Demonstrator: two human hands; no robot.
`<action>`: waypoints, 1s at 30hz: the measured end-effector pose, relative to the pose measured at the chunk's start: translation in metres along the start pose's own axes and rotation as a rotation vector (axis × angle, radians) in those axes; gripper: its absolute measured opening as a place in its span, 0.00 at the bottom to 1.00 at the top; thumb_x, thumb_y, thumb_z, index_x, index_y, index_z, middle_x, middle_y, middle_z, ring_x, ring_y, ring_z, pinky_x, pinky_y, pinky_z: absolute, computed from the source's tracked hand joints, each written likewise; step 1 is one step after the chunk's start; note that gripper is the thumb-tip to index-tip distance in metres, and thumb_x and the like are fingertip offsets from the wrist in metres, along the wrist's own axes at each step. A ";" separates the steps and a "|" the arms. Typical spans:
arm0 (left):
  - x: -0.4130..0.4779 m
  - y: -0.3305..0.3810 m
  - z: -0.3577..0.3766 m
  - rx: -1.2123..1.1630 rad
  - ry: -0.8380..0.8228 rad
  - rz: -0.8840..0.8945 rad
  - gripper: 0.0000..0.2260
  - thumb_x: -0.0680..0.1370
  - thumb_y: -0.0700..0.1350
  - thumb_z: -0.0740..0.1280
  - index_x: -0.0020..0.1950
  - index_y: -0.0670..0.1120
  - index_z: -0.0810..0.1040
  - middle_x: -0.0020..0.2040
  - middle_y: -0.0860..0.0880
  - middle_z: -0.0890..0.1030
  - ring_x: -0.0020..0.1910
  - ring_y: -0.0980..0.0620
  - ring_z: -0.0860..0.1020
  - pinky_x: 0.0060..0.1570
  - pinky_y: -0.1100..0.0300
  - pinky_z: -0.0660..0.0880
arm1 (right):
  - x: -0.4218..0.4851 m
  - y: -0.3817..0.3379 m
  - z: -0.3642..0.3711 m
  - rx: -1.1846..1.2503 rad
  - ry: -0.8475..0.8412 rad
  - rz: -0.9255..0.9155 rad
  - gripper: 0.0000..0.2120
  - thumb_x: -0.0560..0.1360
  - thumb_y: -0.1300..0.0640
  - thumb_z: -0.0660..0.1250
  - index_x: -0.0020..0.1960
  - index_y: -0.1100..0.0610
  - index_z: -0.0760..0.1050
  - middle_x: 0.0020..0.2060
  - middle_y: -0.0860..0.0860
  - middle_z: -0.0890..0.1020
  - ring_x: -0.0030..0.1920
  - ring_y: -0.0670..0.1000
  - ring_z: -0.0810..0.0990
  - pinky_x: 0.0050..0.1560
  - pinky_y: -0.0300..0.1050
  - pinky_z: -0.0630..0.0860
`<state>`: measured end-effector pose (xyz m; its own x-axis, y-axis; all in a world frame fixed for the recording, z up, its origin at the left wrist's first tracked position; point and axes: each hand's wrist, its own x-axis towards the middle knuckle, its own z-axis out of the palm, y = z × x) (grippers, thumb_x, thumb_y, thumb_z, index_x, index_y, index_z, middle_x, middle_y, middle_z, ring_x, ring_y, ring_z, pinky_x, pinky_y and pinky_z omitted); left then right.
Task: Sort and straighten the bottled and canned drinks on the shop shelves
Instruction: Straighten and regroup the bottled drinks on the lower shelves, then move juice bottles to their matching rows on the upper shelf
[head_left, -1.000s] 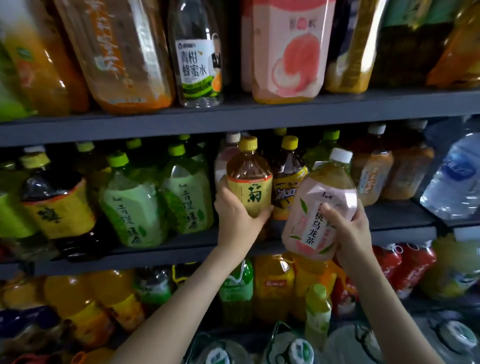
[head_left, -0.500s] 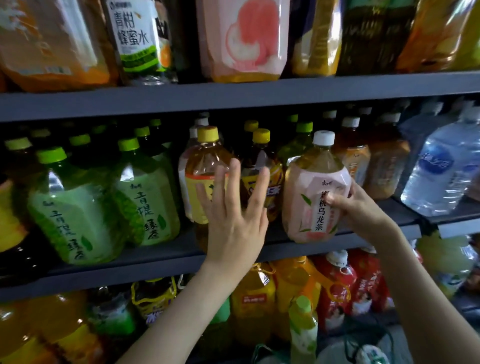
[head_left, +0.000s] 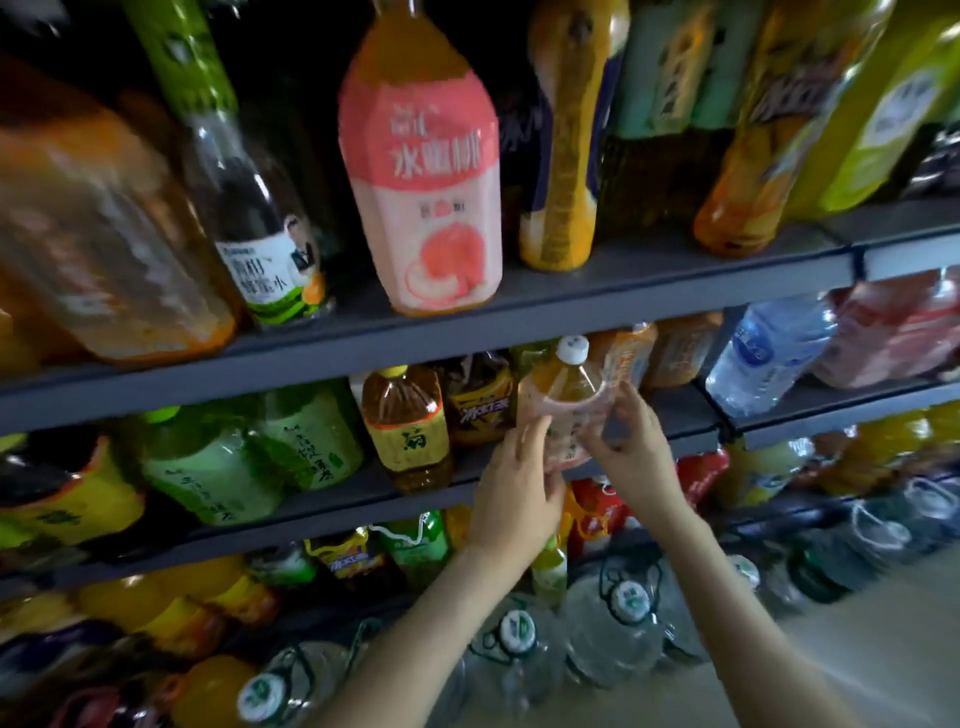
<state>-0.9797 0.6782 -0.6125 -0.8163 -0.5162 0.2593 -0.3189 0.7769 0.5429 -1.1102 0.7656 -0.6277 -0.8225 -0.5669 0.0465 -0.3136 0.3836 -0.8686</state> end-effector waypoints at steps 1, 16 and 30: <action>0.002 0.012 -0.016 -0.044 -0.032 -0.088 0.25 0.77 0.44 0.66 0.73 0.46 0.64 0.65 0.45 0.72 0.61 0.45 0.74 0.55 0.55 0.73 | -0.009 -0.016 -0.004 -0.044 -0.001 0.028 0.37 0.73 0.57 0.71 0.76 0.56 0.57 0.68 0.56 0.69 0.68 0.55 0.68 0.64 0.44 0.67; 0.023 0.148 -0.340 -0.167 -0.039 -0.235 0.13 0.79 0.49 0.65 0.62 0.48 0.72 0.50 0.53 0.78 0.48 0.54 0.79 0.49 0.56 0.77 | -0.080 -0.352 -0.114 0.029 -0.125 -0.226 0.08 0.76 0.61 0.67 0.54 0.53 0.76 0.44 0.42 0.78 0.44 0.36 0.76 0.41 0.22 0.69; 0.045 0.101 -0.612 -0.068 0.517 -0.027 0.13 0.77 0.47 0.67 0.61 0.47 0.75 0.47 0.56 0.79 0.45 0.57 0.79 0.48 0.64 0.76 | -0.082 -0.622 -0.065 0.200 0.067 -0.675 0.07 0.75 0.59 0.69 0.52 0.53 0.75 0.41 0.45 0.79 0.41 0.39 0.77 0.41 0.27 0.71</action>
<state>-0.7537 0.5129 -0.0572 -0.4585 -0.6593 0.5959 -0.2903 0.7449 0.6007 -0.8791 0.6208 -0.0594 -0.5082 -0.5851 0.6320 -0.6780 -0.1808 -0.7125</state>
